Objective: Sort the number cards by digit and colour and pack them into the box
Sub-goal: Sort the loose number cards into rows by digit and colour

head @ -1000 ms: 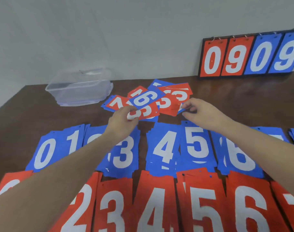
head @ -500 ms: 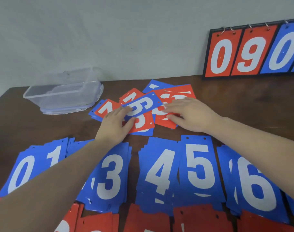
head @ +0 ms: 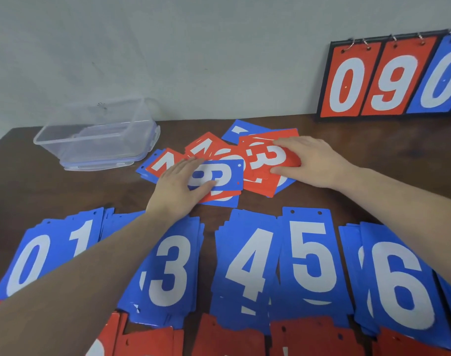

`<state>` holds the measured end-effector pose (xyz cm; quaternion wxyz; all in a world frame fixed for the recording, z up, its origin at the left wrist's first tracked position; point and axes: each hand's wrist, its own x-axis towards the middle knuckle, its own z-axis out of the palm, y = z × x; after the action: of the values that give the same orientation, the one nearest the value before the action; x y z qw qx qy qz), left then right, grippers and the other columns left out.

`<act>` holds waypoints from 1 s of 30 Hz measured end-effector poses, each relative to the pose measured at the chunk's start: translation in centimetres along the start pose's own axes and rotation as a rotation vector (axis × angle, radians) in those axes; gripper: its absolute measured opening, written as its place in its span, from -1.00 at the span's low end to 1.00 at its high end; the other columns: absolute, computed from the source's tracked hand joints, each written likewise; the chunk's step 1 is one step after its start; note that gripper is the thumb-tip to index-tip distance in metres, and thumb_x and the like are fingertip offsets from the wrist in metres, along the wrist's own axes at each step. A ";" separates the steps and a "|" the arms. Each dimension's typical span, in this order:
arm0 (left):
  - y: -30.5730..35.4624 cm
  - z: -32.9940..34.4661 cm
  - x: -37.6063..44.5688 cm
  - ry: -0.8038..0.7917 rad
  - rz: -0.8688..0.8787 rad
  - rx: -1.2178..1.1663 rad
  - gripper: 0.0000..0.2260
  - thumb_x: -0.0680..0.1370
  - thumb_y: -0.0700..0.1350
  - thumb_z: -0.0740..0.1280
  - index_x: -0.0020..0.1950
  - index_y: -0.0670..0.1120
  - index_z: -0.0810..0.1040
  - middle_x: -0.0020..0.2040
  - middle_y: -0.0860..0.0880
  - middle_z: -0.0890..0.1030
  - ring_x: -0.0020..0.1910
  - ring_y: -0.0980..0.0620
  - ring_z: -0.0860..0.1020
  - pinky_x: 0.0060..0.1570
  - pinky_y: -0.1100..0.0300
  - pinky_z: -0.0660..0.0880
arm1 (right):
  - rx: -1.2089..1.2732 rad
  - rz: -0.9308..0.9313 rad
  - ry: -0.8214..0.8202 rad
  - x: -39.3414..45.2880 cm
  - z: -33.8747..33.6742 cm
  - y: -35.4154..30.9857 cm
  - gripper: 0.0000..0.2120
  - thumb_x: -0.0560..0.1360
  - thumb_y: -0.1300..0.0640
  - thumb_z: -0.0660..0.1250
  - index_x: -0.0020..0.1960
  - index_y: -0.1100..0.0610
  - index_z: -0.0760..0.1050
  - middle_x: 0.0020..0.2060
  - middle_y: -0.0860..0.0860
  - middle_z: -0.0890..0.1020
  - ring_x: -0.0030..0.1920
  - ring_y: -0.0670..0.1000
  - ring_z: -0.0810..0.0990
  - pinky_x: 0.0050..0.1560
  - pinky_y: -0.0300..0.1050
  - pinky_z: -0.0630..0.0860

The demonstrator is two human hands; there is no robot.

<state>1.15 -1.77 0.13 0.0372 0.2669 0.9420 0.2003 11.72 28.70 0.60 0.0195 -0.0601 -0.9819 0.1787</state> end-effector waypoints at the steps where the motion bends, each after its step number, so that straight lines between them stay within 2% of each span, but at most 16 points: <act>1: 0.1 0.0 0.0 0.006 -0.011 -0.006 -0.35 0.52 0.36 0.26 0.56 0.16 0.28 0.53 0.08 0.36 0.51 0.02 0.31 0.49 -0.04 0.30 | 0.007 0.006 0.013 0.0 -0.1 0.1 -0.26 0.47 -0.40 0.27 0.54 -0.09 0.29 0.45 -0.07 0.46 0.42 0.04 0.40 0.42 0.09 0.33; 3: 0.1 0.0 0.0 0.028 -0.025 -0.029 -0.38 0.52 0.34 0.30 0.53 0.16 0.32 0.47 0.07 0.43 0.45 0.00 0.38 0.43 -0.03 0.38 | -0.004 0.016 0.048 -0.1 -0.2 0.2 -0.28 0.45 -0.40 0.28 0.52 -0.10 0.32 0.40 -0.06 0.50 0.32 0.03 0.45 0.31 0.04 0.42; 6: 0.1 -0.1 -0.1 0.061 -0.022 -0.068 -0.42 0.51 0.31 0.34 0.47 0.15 0.38 0.38 0.08 0.50 0.37 0.02 0.44 0.38 -0.03 0.44 | -0.001 0.032 0.080 -0.2 -0.1 0.1 -0.31 0.47 -0.35 0.33 0.51 -0.10 0.32 0.38 -0.06 0.51 0.25 0.01 0.44 0.20 -0.02 0.42; 12: 0.2 -0.5 -0.7 0.144 -0.018 -0.180 -0.43 0.47 0.21 0.47 0.43 0.14 0.41 0.33 0.09 0.50 0.22 0.16 0.41 0.31 0.03 0.49 | 0.179 0.068 0.231 -1.7 0.1 -0.4 -0.37 0.51 -0.14 0.45 0.50 -0.12 0.29 0.34 -0.05 0.54 0.29 0.00 0.47 0.21 -0.01 0.45; 15: 0.3 -0.7 -0.7 0.175 -0.023 -0.149 -0.43 0.48 0.18 0.49 0.44 0.11 0.41 0.36 0.07 0.45 0.30 0.09 0.41 0.39 -0.02 0.39 | 0.395 0.107 0.291 -2.1 -0.2 -0.3 -0.37 0.51 0.03 0.49 0.49 -0.12 0.30 0.33 -0.03 0.49 0.30 -0.05 0.46 0.21 -0.06 0.51; 18: 0.4 -1.1 -0.6 0.141 -0.053 -0.123 -0.45 0.50 0.17 0.47 0.44 0.09 0.44 0.37 0.05 0.44 0.36 0.03 0.41 0.42 -0.06 0.36 | 0.508 0.156 0.323 -2.3 -0.6 -0.1 -0.39 0.53 0.18 0.46 0.49 -0.06 0.31 0.30 -0.03 0.49 0.26 -0.08 0.44 0.12 -0.29 0.44; 20: 0.5 -1.2 -0.5 0.117 -0.064 -0.141 -0.46 0.50 0.17 0.47 0.43 0.10 0.44 0.36 0.06 0.46 0.34 0.03 0.43 0.40 -0.09 0.40 | 0.564 0.188 0.312 -2.5 -0.6 -0.1 -0.45 0.55 0.18 0.44 0.46 -0.07 0.34 0.29 -0.07 0.48 0.24 -0.11 0.43 0.00 -0.42 0.36; 22: 0.7 -1.4 -0.4 0.096 -0.080 -0.153 -0.43 0.49 0.17 0.48 0.46 0.10 0.41 0.37 0.06 0.45 0.32 0.03 0.44 0.36 -0.04 0.44 | 0.666 0.227 0.303 -2.7 -0.5 -0.1 -0.49 0.55 0.18 0.45 0.41 -0.12 0.38 0.26 -0.10 0.50 0.24 -0.10 0.46 0.00 -0.37 0.43; 24: 0.9 -1.7 0.0 0.073 -0.083 -0.124 -0.37 0.49 0.15 0.49 0.50 0.05 0.38 0.35 0.04 0.43 0.28 0.04 0.45 0.26 0.13 0.48 | 0.822 0.259 0.296 -2.8 -0.5 -0.2 -0.49 0.54 0.23 0.45 0.38 -0.14 0.40 0.24 -0.09 0.55 0.24 -0.03 0.54 0.07 -0.18 0.58; 26: 1.1 -2.3 0.6 0.054 -0.094 -0.093 -0.37 0.49 0.10 0.50 0.49 0.00 0.39 0.33 0.02 0.39 0.20 0.06 0.45 0.14 0.22 0.47 | 0.952 0.268 0.266 -3.0 -0.4 -0.3 -0.46 0.54 0.28 0.43 0.38 -0.15 0.39 0.21 -0.04 0.59 0.24 0.04 0.59 0.12 0.02 0.64; 30: 1.2 -3.1 1.3 0.035 -0.126 -0.081 -0.47 0.50 0.05 0.51 0.42 0.00 0.46 0.31 0.04 0.43 0.11 0.10 0.43 0.02 0.23 0.47 | 1.009 0.310 0.219 -3.3 -0.7 -1.2 -0.41 0.53 0.24 0.46 0.41 -0.19 0.33 0.20 -0.03 0.60 0.19 0.02 0.64 0.10 0.06 0.66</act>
<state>0.07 -1.28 3.54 0.0442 0.2016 0.9485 0.2401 14.94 27.42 1.64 0.1217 -0.2056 -0.7460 0.6216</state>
